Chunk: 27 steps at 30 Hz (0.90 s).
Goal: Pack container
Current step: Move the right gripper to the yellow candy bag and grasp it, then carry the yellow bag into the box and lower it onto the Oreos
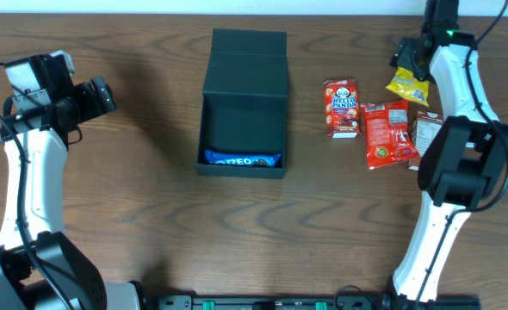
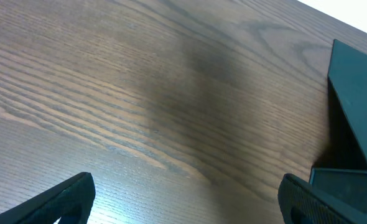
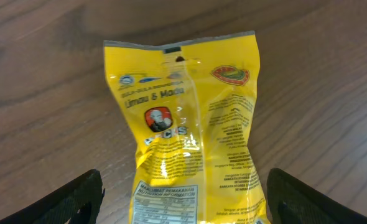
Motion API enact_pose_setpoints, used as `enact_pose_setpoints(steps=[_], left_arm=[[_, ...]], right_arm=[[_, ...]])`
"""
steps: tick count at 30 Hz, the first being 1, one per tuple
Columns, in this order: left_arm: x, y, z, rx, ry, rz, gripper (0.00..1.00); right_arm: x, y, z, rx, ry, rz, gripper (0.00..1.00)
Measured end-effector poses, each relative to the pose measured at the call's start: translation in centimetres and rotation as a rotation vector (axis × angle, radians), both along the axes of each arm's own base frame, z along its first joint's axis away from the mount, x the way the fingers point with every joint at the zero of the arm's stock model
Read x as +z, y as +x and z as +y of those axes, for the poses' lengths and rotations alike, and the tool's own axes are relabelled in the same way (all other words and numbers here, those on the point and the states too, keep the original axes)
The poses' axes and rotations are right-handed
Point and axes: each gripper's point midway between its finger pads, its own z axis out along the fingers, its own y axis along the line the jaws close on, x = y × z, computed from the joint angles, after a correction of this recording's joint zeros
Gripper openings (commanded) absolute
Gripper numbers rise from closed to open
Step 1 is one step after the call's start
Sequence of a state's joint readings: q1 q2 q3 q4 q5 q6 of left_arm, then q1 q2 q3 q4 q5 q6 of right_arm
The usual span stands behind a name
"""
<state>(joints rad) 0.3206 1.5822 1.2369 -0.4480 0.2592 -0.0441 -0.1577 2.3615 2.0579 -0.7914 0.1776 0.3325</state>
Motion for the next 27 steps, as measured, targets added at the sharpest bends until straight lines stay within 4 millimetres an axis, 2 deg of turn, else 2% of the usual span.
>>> enact_pose_setpoints(steps=[5,9,12,22,23,27], left_arm=[[0.0,0.0,0.0,0.000,0.000,0.000,0.95],[0.0,0.0,0.0,0.000,0.000,0.000,0.95],[0.0,0.0,0.0,0.000,0.000,0.000,0.95],[0.0,0.0,0.0,0.000,0.000,0.000,0.95],[0.0,0.0,0.0,0.000,0.000,0.000,0.95],[0.0,0.0,0.0,0.000,0.000,0.000,0.95]], right_arm=[[-2.3,-0.2,0.0,-0.015,0.063,0.026,0.85],[-4.2,-0.4,0.4,-0.018,0.089,0.055,0.75],[-4.4,-0.5,0.5,-0.027,0.103,0.054,0.64],[-4.2,-0.2,0.7,-0.029,0.124,0.040,0.05],[-4.0,0.0,0.7,-0.022,0.123,0.037,0.02],[-3.2,-0.1,1.0,-0.020,0.138,0.046,0.01]])
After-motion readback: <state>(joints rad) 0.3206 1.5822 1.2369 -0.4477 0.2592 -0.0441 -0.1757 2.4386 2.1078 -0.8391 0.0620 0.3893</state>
